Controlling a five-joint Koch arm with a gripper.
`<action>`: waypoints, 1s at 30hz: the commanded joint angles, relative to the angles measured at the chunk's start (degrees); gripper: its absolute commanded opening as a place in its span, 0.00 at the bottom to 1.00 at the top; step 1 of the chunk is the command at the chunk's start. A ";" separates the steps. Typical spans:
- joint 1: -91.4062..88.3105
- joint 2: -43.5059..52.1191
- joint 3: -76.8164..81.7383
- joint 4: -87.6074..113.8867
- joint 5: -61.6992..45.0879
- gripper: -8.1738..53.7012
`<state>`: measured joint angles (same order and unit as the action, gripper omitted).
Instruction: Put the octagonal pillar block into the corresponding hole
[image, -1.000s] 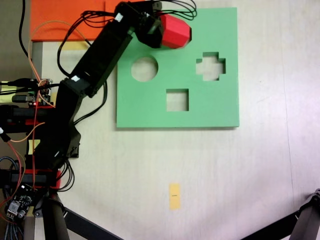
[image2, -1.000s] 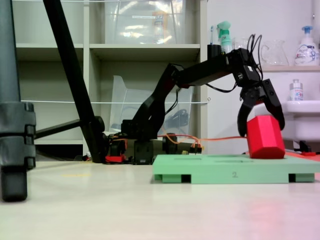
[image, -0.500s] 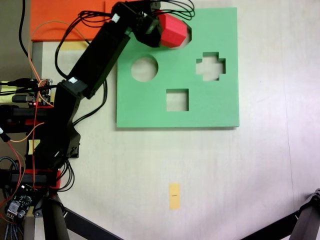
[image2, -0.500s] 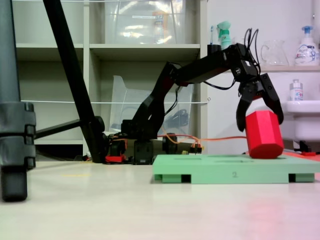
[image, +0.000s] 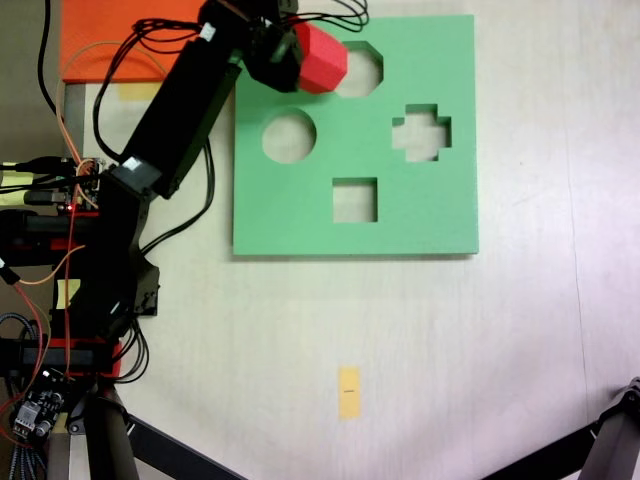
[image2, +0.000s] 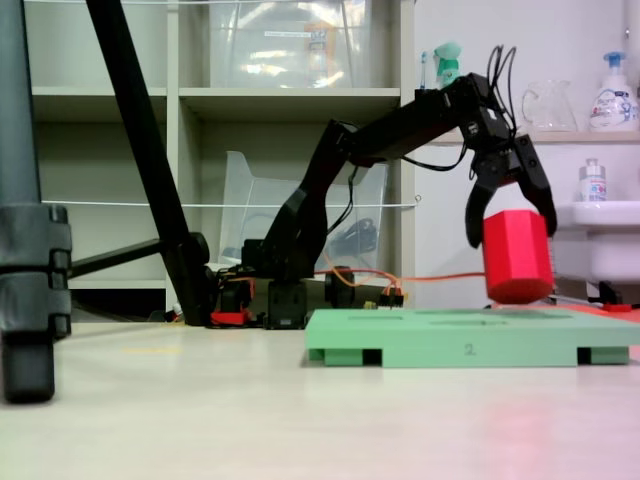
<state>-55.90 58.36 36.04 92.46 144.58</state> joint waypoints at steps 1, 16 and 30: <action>-1.32 4.13 -2.72 4.92 1.58 0.54; 0.26 -2.72 -2.02 5.98 1.14 0.55; 5.36 -10.11 -5.98 0.26 -4.48 0.58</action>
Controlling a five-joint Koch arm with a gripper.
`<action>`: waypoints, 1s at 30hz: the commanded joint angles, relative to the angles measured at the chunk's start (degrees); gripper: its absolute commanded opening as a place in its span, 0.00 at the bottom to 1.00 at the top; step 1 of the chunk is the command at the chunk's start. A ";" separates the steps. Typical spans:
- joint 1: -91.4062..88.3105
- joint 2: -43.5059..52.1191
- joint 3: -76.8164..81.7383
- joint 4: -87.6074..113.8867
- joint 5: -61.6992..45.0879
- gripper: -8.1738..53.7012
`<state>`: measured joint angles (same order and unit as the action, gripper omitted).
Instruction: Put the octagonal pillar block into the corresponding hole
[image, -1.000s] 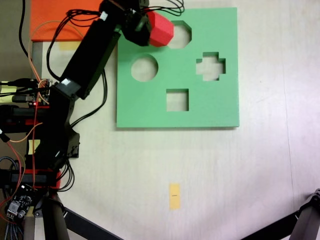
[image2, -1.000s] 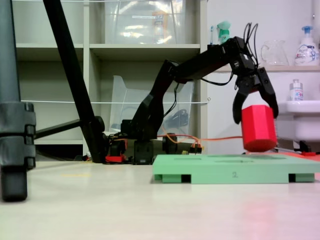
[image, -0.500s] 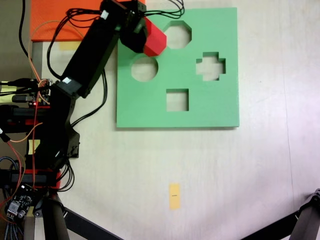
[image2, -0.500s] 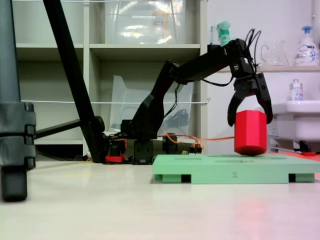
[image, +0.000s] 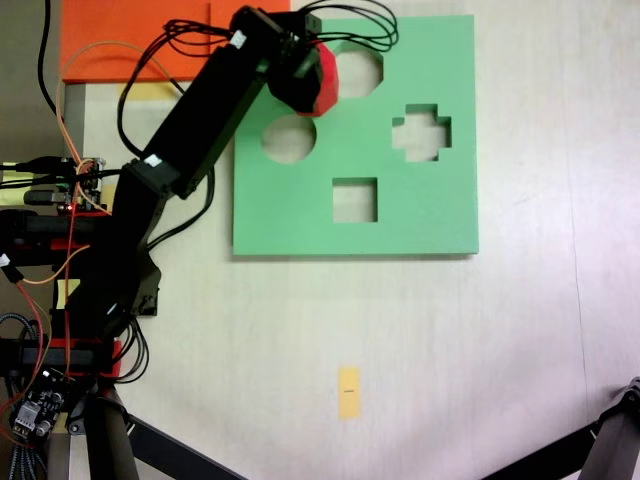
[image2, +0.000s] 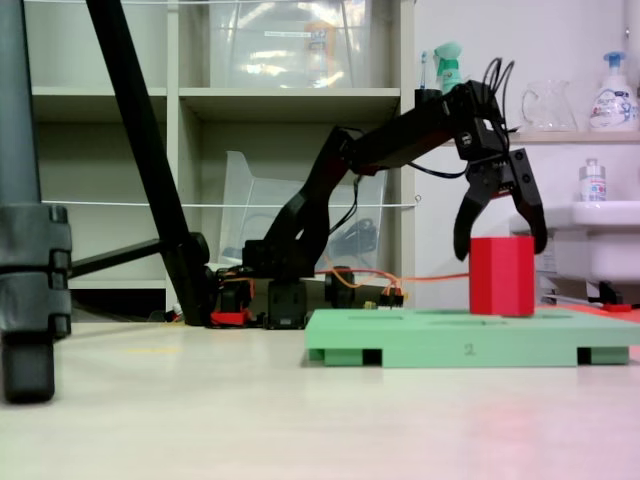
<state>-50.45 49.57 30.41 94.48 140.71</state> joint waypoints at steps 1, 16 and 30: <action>0.09 -2.29 -2.20 -1.76 -1.41 0.58; 2.37 -5.89 -9.14 -10.02 -3.96 0.63; 3.96 -5.63 -11.69 -12.39 -6.15 0.64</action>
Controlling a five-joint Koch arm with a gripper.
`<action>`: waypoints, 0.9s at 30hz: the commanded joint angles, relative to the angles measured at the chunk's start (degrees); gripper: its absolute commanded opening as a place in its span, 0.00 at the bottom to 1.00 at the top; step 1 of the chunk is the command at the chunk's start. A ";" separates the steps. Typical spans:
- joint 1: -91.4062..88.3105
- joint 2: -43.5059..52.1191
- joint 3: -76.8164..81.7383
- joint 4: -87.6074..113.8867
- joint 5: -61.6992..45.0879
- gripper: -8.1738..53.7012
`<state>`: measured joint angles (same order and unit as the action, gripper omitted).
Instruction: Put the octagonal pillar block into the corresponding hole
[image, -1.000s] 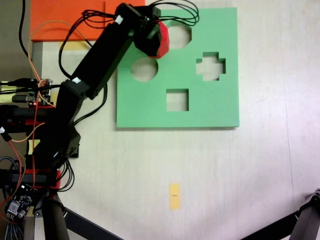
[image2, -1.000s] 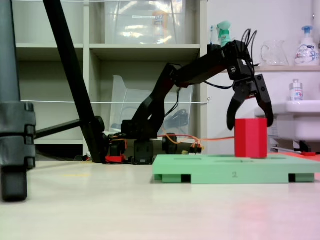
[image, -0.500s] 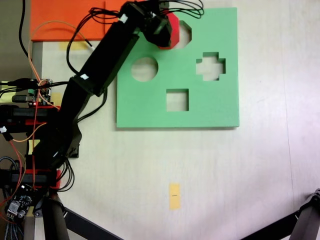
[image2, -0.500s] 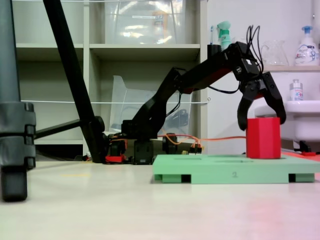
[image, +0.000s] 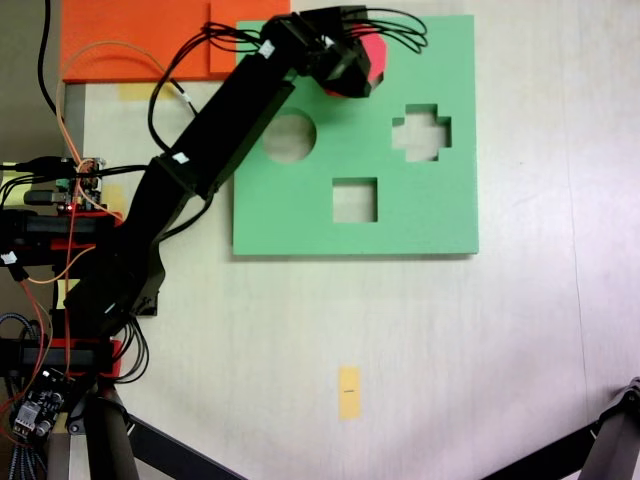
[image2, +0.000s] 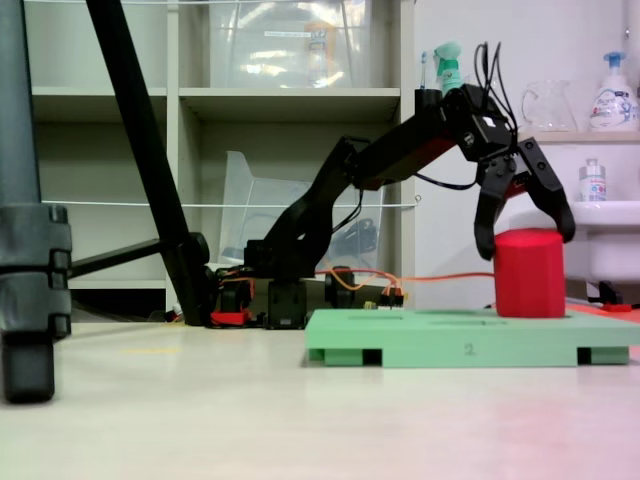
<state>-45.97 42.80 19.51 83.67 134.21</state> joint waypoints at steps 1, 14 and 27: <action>-0.62 1.41 -1.05 -1.85 0.18 0.64; -2.11 3.43 -2.29 -3.16 -9.14 0.64; -2.11 7.12 -2.64 -3.52 -10.99 0.65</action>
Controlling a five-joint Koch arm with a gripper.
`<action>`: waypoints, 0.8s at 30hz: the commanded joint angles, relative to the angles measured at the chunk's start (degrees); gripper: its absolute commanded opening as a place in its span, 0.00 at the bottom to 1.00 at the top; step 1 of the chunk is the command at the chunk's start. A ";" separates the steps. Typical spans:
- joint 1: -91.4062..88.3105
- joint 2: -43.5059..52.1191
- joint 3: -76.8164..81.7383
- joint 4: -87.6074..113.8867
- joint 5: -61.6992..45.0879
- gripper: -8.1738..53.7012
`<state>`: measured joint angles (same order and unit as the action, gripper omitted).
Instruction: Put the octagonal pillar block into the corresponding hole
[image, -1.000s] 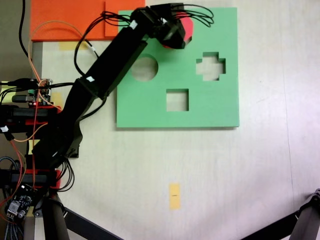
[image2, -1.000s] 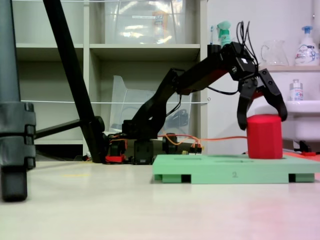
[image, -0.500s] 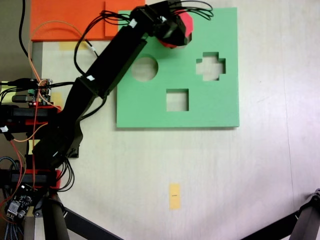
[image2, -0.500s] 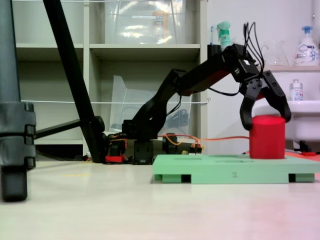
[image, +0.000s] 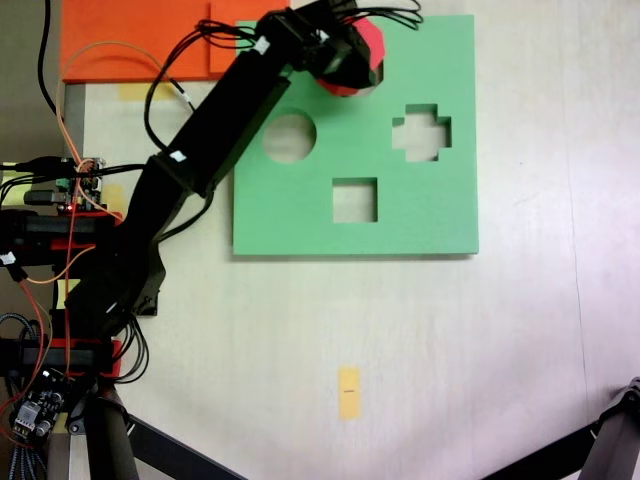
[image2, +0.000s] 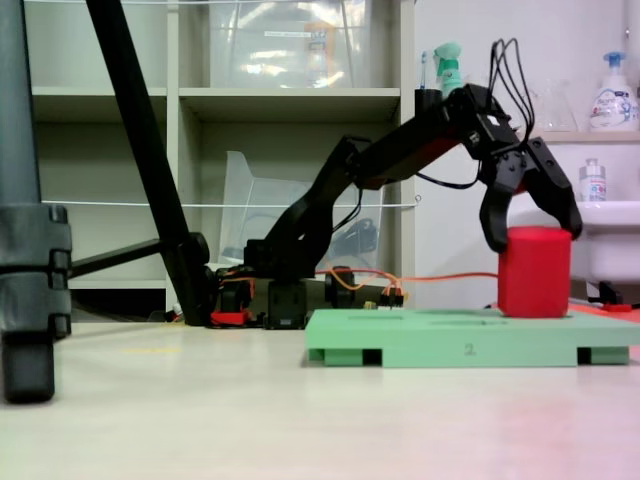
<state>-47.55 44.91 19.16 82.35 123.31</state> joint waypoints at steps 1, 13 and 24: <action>-0.53 5.36 -2.29 -2.02 0.00 0.65; 0.88 5.10 -2.20 -0.44 1.41 0.65; 2.81 3.43 -2.11 2.37 0.88 0.67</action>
<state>-44.30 45.97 19.25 84.02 123.31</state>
